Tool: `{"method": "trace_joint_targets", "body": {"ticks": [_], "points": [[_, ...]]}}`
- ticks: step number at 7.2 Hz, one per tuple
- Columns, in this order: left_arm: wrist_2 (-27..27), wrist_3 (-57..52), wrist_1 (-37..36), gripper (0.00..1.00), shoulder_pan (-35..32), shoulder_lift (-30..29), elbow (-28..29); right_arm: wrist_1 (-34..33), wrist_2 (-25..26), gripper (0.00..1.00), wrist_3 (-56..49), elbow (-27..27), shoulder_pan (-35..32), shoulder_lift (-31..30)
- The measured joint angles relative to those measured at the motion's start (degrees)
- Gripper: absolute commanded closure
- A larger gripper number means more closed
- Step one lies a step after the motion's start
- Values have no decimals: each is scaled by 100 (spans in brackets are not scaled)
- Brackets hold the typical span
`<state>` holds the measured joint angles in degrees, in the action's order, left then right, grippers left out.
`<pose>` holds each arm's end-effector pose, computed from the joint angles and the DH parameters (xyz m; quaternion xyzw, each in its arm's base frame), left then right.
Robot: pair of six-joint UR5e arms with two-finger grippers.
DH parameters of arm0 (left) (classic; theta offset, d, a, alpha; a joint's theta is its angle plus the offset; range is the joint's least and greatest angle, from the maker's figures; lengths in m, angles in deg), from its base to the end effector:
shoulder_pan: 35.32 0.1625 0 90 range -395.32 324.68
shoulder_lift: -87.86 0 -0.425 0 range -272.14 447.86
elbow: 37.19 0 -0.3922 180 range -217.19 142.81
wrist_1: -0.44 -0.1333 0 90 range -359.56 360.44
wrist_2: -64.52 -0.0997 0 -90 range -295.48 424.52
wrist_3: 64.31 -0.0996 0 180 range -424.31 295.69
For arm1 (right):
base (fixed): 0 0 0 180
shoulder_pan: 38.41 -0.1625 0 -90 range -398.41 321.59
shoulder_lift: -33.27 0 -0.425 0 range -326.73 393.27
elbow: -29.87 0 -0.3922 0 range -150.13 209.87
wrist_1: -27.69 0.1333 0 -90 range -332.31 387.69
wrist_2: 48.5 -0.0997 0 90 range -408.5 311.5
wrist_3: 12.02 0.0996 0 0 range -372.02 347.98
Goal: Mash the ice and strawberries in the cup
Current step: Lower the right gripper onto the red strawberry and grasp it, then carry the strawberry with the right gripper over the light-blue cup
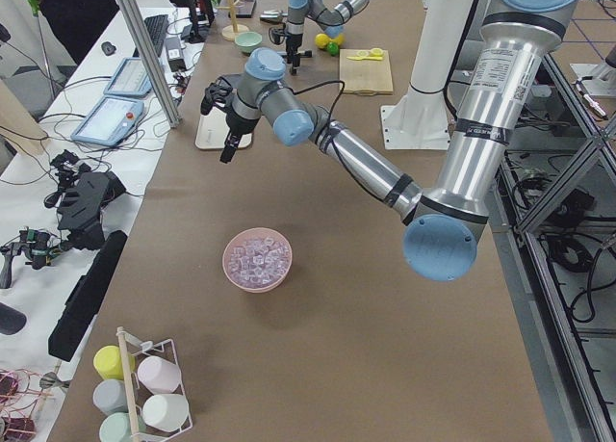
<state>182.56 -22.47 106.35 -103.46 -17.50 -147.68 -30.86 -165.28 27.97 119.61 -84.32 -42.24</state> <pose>0.1287 -0.5531 0.3187 0.2447 0.4086 -0.0473 0.8780 -0.3677 -0.5067 0.4684 0.1375 -0.4114 -0.1219 0.8928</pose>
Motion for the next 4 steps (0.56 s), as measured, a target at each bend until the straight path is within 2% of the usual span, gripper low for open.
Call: {"method": "trace_joint_targets", "body": {"ticks": [1, 4], "points": [[0, 0, 0, 2, 0, 3, -6, -3, 64, 100, 0, -6, 12, 0], [2, 0, 0, 2, 2, 19, -15, -12, 154, 100, -2, 14, 42, -6]]}}
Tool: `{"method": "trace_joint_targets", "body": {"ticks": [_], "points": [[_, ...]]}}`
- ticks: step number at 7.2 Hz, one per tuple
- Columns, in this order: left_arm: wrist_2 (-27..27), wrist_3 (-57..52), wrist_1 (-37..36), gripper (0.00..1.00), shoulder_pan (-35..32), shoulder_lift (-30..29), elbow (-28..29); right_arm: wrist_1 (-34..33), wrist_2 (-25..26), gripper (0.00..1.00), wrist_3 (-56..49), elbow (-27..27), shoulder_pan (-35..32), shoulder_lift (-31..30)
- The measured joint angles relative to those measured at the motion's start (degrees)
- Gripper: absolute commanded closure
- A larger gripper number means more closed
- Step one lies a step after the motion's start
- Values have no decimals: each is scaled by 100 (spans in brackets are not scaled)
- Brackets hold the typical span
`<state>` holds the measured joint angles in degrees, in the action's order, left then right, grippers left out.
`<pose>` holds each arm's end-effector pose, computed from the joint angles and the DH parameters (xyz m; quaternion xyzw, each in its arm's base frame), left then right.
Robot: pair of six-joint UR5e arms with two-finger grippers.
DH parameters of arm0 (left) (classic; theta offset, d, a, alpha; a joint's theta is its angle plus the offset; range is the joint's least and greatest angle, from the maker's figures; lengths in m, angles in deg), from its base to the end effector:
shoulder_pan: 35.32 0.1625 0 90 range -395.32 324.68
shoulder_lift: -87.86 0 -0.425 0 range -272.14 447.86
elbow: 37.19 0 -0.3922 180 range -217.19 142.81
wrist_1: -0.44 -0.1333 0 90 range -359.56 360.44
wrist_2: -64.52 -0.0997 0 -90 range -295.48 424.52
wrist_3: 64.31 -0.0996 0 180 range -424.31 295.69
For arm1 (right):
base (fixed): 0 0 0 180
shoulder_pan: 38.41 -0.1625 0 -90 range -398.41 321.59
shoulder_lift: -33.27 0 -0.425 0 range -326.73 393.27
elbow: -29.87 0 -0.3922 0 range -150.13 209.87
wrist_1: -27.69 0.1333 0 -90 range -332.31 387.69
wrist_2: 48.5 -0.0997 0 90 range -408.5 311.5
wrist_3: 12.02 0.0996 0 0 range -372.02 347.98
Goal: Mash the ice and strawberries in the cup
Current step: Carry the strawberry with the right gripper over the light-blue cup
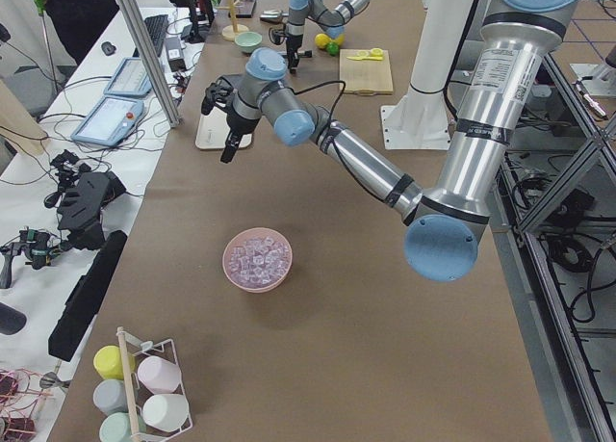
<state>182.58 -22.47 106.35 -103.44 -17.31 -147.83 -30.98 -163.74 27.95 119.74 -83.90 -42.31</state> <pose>0.1285 -0.5519 0.3194 0.2443 0.4087 -0.0472 0.8781 -0.3699 -0.5058 0.4691 0.1447 -0.4034 -0.1203 0.8955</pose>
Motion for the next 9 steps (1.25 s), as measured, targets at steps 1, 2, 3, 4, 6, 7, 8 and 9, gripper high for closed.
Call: {"method": "trace_joint_targets", "body": {"ticks": [1, 2, 3, 4, 6, 7, 8, 9], "points": [[3, 0, 0, 2, -1, 2, -4, 9, 2, 100, -6, 40, -27, 1], [5, 0, -2, 2, -4, 4, -6, 15, -7, 100, -25, 137, -115, 4], [2, 0, -5, 2, -13, 13, -4, 13, -22, 100, -55, 326, -229, 20], [-7, 14, -7, 2, -28, 26, 3, 13, -21, 100, -57, 539, -290, 57], [-37, 126, -26, 2, -158, 40, 18, 32, 19, 100, -13, 956, -272, 275], [-60, 248, -23, 2, -231, 92, 22, 35, 209, 100, -6, 1076, -101, 461], [-73, 435, -11, 2, -280, 198, 20, 29, 598, 100, -4, 1115, 209, 737], [-85, 646, -4, 2, -303, 282, 27, 4, 1010, 100, -1, 1093, 555, 1082]]}}
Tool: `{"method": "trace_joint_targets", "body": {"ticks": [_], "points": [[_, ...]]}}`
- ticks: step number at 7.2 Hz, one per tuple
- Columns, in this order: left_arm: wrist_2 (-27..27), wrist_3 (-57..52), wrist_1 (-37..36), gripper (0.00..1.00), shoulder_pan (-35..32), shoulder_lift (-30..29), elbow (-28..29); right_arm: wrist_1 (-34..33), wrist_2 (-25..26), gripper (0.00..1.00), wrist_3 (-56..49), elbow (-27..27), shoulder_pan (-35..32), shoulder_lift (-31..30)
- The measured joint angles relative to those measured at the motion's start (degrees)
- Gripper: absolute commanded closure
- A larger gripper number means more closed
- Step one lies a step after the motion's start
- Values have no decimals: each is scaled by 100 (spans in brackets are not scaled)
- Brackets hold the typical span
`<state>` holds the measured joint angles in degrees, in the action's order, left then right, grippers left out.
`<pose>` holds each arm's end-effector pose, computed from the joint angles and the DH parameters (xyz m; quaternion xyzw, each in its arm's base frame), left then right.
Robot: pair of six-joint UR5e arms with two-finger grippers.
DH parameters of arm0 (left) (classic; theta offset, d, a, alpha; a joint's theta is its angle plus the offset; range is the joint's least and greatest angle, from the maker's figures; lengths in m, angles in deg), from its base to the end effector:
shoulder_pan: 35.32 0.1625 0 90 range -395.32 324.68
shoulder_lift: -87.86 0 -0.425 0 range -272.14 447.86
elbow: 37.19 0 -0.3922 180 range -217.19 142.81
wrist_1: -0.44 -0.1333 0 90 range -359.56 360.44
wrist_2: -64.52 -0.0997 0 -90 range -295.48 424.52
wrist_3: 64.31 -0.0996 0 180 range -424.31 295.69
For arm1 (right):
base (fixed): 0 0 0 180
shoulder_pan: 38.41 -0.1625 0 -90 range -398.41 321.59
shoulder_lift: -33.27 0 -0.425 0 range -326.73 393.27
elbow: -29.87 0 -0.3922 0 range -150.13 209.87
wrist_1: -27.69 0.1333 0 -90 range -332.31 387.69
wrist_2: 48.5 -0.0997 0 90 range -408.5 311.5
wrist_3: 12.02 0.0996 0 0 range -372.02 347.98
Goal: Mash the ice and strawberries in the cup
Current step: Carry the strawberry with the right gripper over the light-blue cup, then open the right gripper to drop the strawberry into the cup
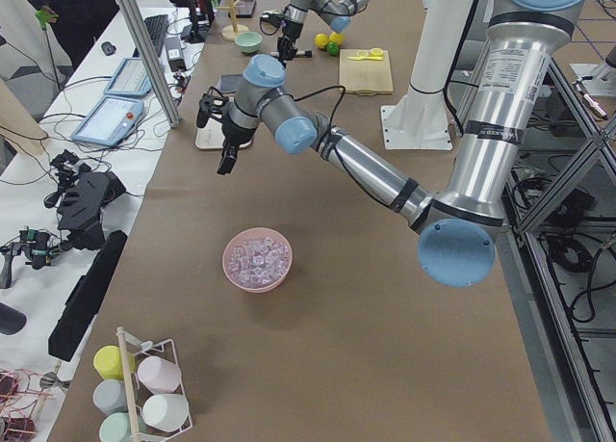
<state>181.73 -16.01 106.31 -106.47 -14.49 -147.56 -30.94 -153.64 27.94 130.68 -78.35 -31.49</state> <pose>0.0957 -0.5519 0.3495 0.2146 0.3998 -0.1316 0.8814 -0.4106 -0.4837 0.2610 0.3114 -0.4666 -0.1454 0.8150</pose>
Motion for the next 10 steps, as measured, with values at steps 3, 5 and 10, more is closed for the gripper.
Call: {"method": "trace_joint_targets", "body": {"ticks": [3, 5, 10], "points": [[-298, 382, 7, 2, -2, 150, 70, 10, 1020, 100, -5, -537, 730, 932], [-330, 404, 5, 2, 12, 184, 167, 13, 1319, 100, -6, -1080, 888, 1486], [-296, 408, 4, 2, 20, 192, 184, 21, 1467, 100, -1, -1471, 1245, 1796]]}}
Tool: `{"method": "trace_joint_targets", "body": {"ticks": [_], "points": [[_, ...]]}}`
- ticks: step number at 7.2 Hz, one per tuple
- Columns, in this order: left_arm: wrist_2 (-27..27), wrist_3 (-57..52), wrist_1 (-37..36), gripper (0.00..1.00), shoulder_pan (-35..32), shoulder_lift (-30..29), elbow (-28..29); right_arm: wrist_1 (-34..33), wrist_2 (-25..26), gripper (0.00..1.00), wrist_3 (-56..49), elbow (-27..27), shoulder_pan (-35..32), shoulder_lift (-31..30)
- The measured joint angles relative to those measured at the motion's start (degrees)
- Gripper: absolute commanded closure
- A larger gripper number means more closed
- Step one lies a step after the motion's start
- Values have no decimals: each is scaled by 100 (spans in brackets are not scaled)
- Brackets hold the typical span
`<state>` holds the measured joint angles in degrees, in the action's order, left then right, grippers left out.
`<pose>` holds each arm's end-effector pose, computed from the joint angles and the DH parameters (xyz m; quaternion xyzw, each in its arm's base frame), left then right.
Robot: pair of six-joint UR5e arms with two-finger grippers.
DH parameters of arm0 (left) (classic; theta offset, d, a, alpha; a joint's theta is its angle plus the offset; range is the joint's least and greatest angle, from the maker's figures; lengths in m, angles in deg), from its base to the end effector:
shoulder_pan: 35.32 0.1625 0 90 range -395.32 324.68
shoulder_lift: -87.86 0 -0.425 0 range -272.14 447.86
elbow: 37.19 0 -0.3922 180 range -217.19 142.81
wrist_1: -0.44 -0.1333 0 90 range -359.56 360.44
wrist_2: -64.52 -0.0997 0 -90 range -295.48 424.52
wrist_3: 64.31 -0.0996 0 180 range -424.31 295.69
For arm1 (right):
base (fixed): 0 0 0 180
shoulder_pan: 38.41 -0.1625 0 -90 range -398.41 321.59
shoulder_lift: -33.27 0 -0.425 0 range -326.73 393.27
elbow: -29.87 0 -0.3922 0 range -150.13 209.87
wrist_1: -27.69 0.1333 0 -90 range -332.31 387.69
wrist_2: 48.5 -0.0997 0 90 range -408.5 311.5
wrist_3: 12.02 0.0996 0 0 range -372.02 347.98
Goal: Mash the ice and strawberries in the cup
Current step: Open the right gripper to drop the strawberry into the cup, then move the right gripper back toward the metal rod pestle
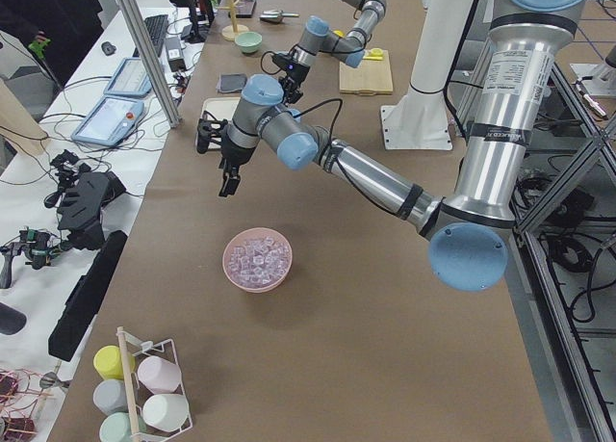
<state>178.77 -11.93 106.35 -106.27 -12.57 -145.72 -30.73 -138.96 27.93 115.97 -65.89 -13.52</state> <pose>0.0938 -0.5546 0.3846 0.1896 0.3754 -0.1824 0.8887 -0.5787 -0.4503 0.1622 0.3606 -0.4542 -0.1617 0.7985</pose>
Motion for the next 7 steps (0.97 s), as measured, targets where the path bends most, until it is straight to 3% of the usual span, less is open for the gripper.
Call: {"method": "trace_joint_targets", "body": {"ticks": [2, 3, 4, 7], "points": [[7, 3, 0, 2, -5, 40, -38, 5, -9, 100, -3, 35, 78, -73], [8, 9, 0, 2, -6, 53, -49, 6, -3, 59, -3, 31, 97, -80], [9, 14, 0, 2, -6, 55, -64, 5, 0, 1, 2, 23, 90, -80], [6, 18, 0, 2, -7, 58, -85, -16, -1, 0, 322, 33, 74, -77]]}}
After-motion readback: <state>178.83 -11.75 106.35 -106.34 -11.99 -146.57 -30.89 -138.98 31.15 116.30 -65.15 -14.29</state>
